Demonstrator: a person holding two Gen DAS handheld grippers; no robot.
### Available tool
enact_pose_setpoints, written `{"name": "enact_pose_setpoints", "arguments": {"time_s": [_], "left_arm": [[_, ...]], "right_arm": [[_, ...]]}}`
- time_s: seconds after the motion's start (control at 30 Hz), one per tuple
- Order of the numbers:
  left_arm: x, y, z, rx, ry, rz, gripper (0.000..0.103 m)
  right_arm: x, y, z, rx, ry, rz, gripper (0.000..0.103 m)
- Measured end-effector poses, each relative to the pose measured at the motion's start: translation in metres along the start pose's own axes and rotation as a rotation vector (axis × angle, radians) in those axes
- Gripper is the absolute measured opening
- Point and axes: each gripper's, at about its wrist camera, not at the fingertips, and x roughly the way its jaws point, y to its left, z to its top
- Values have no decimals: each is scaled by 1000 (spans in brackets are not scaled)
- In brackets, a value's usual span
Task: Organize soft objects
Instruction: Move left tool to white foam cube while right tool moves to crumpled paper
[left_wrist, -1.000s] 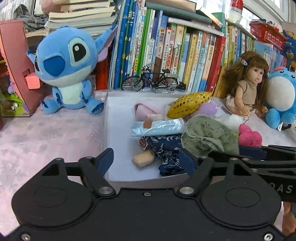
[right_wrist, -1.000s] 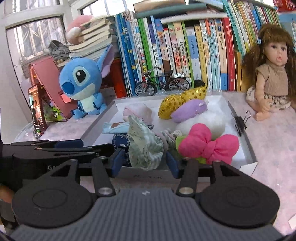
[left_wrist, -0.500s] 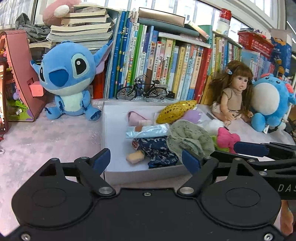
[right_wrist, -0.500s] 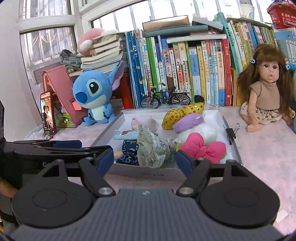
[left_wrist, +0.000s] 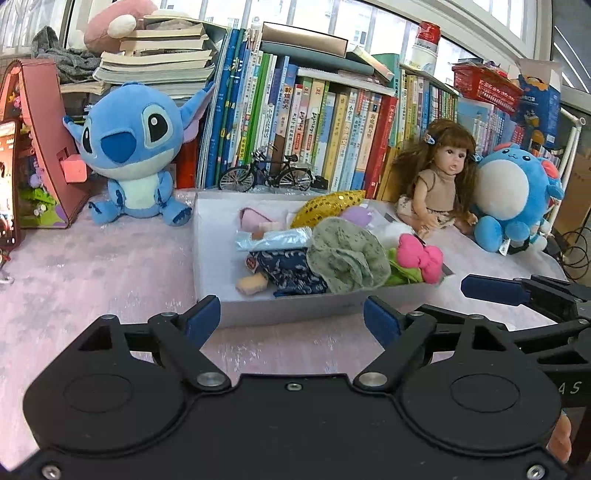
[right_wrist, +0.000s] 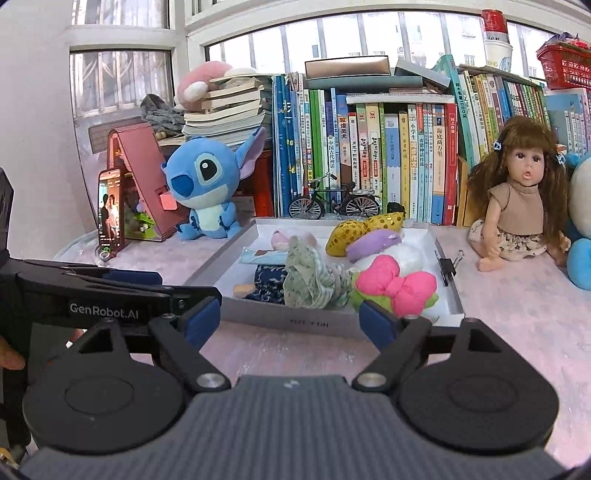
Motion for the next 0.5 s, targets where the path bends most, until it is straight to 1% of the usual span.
{"name": "enact_pose_setpoints", "arguments": {"time_s": [0.17,0.5], "left_arm": [[-12,-1,-10,5,1,-17,84],[-28,-9,-30,23,36,-72,85]], "right_arm": [[-10,3,-8,-5,-12,0,95],[-34,9,-27,-34,-26,-17,101]]}}
